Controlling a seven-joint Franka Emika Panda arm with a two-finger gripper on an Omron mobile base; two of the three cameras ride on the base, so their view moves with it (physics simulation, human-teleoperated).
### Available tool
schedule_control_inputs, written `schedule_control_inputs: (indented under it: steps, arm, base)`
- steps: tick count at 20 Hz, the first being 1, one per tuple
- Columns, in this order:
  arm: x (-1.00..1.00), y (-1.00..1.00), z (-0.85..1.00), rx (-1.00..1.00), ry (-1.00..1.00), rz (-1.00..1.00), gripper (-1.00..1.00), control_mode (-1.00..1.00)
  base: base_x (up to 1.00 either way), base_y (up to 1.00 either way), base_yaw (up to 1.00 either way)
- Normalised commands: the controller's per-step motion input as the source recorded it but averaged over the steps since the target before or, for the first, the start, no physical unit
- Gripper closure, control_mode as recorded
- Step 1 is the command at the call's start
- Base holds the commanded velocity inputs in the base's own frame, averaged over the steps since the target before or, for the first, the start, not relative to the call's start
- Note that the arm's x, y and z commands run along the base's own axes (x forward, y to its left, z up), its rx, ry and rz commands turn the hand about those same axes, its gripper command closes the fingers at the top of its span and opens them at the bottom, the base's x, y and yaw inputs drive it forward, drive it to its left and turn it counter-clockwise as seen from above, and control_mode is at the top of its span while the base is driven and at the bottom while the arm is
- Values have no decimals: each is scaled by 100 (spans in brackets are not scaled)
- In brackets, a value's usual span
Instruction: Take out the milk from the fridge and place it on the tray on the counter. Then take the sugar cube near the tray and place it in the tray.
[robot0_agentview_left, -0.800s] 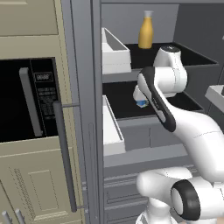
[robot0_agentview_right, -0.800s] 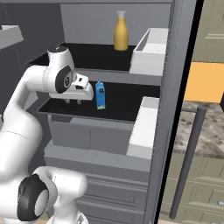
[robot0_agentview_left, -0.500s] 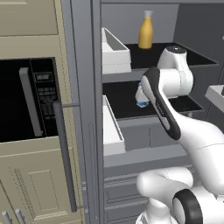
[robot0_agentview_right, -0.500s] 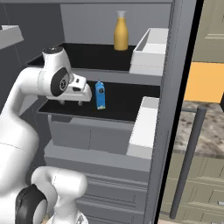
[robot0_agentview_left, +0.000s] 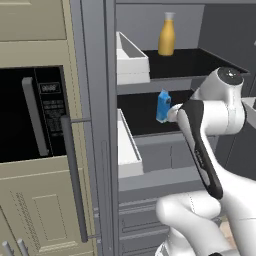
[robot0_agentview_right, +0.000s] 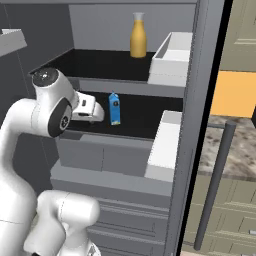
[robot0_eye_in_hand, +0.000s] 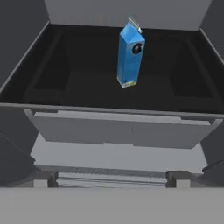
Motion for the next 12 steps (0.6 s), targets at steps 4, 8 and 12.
schedule_control_inputs:
  steps: [4,8,12]
  arm:
    - [0,-8,21,0,-11,1,-100,-100]
    - [17,0,9,0,0,1,-100,-100]
    - [37,-5,0,0,0,2,-100,-100]
  base:
    - [0,0,0]
    - [0,0,0]
    - [0,0,0]
